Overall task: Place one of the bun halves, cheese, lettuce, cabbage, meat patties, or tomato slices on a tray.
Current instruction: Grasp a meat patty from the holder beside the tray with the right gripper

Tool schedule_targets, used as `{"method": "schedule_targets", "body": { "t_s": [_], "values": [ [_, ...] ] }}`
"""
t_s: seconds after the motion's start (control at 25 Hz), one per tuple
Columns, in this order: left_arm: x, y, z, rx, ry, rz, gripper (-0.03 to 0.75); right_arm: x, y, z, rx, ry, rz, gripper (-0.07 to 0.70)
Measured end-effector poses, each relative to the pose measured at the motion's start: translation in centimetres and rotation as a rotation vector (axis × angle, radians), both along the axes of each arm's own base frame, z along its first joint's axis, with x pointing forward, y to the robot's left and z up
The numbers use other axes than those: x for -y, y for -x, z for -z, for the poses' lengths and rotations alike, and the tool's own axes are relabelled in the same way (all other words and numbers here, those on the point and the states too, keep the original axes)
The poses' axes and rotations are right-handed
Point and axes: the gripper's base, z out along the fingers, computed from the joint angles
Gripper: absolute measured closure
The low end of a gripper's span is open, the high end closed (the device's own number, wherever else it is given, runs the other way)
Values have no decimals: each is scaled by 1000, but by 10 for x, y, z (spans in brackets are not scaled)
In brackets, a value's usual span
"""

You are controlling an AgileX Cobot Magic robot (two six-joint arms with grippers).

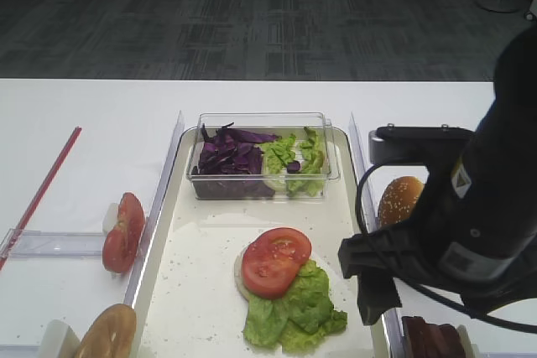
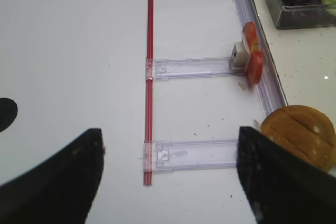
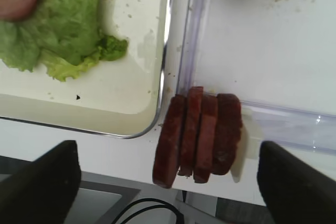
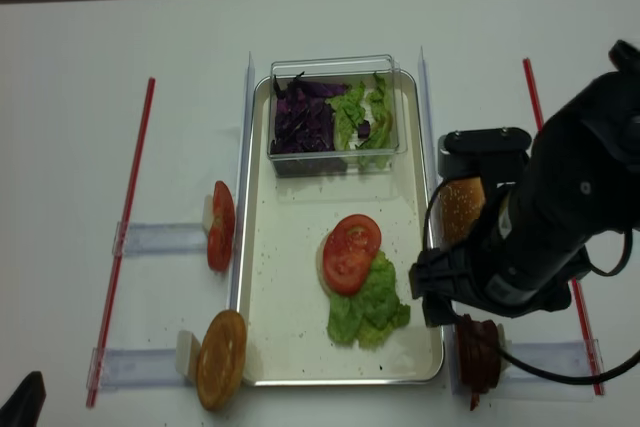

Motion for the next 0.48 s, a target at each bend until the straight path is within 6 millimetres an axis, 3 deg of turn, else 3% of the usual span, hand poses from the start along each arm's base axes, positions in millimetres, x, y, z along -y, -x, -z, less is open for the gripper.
{"method": "schedule_targets", "body": {
  "t_s": [0.48],
  "values": [
    [0,0,0,0,0,0,225,-25,7,11,-25,-16,-12,-58]
  ]
}}
